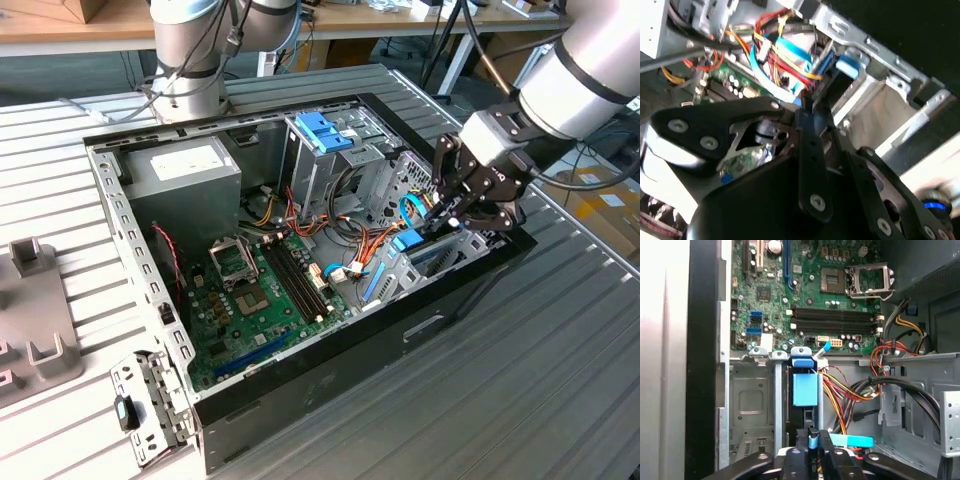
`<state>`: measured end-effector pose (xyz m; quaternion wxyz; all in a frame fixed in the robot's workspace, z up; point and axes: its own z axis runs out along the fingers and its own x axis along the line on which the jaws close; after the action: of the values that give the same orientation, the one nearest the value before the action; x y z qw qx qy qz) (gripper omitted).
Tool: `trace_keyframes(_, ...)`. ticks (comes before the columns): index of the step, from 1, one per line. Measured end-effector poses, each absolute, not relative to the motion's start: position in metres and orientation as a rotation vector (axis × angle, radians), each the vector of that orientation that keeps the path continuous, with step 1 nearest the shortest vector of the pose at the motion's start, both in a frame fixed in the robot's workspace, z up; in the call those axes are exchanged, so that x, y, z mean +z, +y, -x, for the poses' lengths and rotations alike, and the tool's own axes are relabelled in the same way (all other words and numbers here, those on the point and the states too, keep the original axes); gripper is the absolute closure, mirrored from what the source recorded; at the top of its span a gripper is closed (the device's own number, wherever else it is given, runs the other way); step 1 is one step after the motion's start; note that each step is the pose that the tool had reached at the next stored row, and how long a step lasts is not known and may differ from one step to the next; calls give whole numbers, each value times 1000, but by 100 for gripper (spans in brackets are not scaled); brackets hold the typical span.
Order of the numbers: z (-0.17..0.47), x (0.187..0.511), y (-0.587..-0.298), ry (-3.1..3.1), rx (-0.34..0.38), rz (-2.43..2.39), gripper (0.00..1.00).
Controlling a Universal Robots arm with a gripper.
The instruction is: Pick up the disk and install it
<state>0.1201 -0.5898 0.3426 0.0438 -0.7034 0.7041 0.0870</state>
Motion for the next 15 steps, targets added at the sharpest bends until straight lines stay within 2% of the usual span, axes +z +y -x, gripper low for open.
trace_keyframes(10,-120,362,-588,2151,269,2149,76)
trace_keyframes(11,-120,362,-588,2151,270,2149,84)
trace_keyframes(12,-120,361,-588,2152,272,2149,84)
trace_keyframes(13,-121,361,-588,2153,274,2150,89)
trace_keyframes(15,-122,359,-588,2159,276,2155,89)
